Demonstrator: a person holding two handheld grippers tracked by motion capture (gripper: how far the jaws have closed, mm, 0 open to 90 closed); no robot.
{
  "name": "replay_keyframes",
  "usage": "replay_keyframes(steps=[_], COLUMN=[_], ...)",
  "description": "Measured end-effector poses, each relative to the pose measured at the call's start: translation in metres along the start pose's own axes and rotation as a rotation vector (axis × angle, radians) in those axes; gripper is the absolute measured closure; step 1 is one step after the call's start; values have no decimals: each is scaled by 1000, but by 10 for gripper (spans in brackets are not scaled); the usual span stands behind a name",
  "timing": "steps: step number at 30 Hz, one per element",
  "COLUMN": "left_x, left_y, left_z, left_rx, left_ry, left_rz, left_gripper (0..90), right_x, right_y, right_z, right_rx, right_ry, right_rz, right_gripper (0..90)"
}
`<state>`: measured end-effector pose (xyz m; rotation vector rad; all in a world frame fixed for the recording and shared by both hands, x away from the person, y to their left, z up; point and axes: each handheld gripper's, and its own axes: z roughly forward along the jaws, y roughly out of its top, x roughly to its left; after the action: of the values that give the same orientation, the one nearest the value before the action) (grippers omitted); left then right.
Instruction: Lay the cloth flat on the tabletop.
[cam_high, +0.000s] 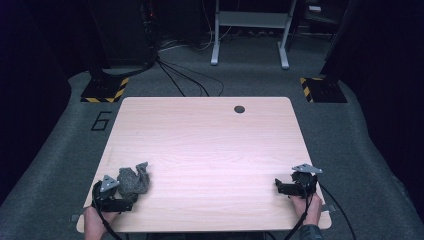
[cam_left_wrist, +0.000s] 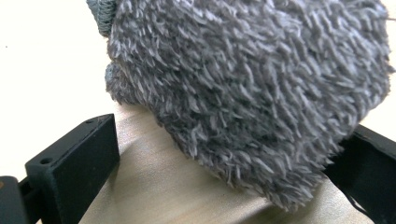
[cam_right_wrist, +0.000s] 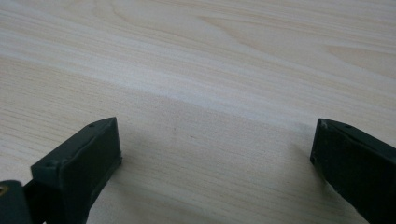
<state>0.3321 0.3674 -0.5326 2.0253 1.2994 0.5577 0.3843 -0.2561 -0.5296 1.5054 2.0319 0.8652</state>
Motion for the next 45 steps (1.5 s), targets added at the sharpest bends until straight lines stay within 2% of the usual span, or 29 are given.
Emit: replay_keyframes(steps=[12,16,21,25,29,34,41,43,45], left_x=[0,0,0,-4,-8,-9,-11,-11,-11], left_y=[-1,0,0,4,15,24,32,33,33], left_z=[-1,-2,-5,-10,-17,-22,-17,-15,-13], left_rx=[-3,9,-7,-19,-30,-43,-37,-34,-30], left_ry=[13,-4,-7,-12,-22,-15,-3,11,14], left_rz=[-4,-3,-21,-22,-14,-12,-13,-15,-14], left_gripper=[0,0,0,0,0,0,0,3,70], right_x=[0,0,0,0,0,0,0,0,0], right_y=[0,1,1,1,1,1,1,1,1], right_z=[0,1,1,1,1,1,1,1,1], right_rx=[3,-2,-3,-3,-4,-5,-5,-5,-5], right_ry=[0,-2,-2,-1,0,0,0,1,1], right_rz=[-5,-1,-2,-2,4,4,4,2,4], right_gripper=[11,11,13,14,15,16,16,16,16])
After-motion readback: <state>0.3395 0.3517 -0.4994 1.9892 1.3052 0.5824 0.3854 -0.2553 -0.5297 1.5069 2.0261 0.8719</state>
